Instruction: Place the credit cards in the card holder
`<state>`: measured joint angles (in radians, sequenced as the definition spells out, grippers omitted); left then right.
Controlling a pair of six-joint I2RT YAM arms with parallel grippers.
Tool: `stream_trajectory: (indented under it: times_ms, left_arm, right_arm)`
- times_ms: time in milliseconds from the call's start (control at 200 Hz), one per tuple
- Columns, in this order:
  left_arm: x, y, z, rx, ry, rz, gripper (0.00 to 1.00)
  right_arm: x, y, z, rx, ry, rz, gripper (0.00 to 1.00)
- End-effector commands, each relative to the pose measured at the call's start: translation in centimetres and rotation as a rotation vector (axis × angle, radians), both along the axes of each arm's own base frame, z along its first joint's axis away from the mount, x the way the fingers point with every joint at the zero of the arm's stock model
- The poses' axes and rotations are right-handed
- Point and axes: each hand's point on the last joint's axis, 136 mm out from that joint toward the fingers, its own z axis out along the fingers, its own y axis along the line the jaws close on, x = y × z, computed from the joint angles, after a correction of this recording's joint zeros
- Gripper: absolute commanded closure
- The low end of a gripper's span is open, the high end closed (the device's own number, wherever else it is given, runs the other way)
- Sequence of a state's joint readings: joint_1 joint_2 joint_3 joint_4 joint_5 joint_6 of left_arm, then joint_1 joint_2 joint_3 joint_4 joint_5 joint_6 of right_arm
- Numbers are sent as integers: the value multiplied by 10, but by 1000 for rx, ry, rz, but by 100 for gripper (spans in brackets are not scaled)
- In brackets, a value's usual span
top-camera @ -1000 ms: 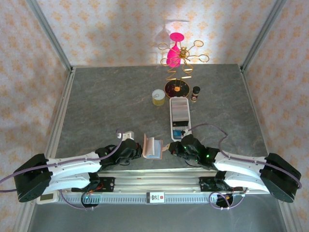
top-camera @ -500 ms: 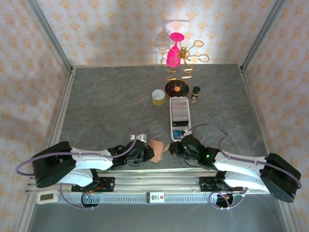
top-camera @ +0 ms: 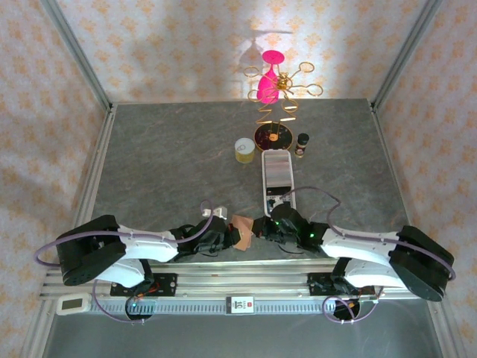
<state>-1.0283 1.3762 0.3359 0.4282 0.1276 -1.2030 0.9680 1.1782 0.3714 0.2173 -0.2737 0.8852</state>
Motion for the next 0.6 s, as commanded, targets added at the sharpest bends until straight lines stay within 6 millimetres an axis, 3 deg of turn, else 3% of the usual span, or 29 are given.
stream_trajectory:
  times_ms: [0,315,596]
  left_arm:
    - [8,16,-10,29,5,107,100]
    - [0,-13,-3,-100,38,24,100]
    - [-4,-2,-9,-113,51,47,100]
  right_arm:
    - [2,14,7,11,-19,43,100]
    - [3,30,-3,-7,21,85,100]
    - [4,23,-23,-78,70,54,100]
